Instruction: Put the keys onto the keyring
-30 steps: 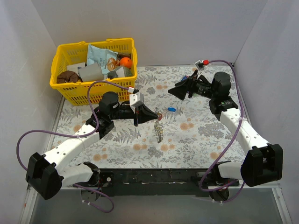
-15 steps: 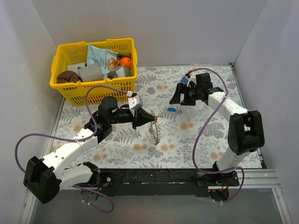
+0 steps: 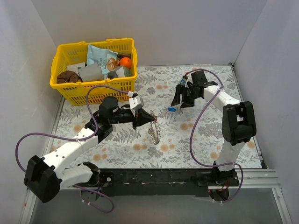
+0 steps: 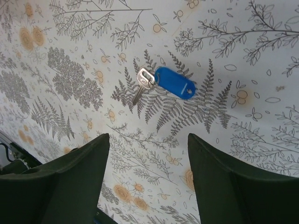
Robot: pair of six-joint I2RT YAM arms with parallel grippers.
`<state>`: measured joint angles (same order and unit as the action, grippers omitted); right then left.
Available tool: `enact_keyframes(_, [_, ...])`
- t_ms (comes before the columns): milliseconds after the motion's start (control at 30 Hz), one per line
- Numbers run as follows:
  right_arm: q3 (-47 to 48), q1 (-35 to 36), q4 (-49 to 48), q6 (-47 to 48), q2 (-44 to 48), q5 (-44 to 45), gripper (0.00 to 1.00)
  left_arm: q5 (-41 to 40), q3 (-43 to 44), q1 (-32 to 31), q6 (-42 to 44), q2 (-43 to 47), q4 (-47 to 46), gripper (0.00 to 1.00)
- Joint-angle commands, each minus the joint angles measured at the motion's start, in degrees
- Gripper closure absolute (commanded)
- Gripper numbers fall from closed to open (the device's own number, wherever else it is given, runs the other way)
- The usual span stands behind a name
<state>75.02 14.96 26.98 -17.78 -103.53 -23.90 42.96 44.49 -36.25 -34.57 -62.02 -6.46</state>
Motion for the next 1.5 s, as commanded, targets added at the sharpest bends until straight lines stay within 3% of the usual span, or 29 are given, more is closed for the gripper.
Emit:
enact_keyframes(0, [6.2, 1.6, 2.9, -0.1, -3.8, 1.7, 0.27, 0.8, 1.1, -0.1, 1.2, -0.3, -1.5, 1.00])
enact_keyframes(200, [10.7, 3.3, 5.8, -0.5, -9.7, 3.2, 0.35, 1.3, 1.0, -0.1, 1.1, -0.5, -2.1, 1.00])
enact_keyframes(467, [13.1, 4.1, 5.5, -0.6, -13.6, 4.8, 0.36, 2.2, 1.3, -0.1, 0.4, -1.2, -3.4, 1.00])
enact_keyframes(700, [15.2, 4.3, 4.7, -1.9, -15.7, 3.9, 0.50, 3.3, 2.4, -0.1, 0.6, -2.3, -2.0, 1.00])
enact_keyframes(1033, [16.4, 4.9, 5.7, -2.0, -17.4, 2.5, 0.61, 3.5, 2.6, -0.1, 1.0, -2.3, -0.7, 1.00])
enact_keyframes(1467, [16.1, 5.5, 5.4, -2.4, -19.0, 1.5, 0.66, 3.5, 2.0, -0.2, 0.8, -1.8, -0.6, 1.00])
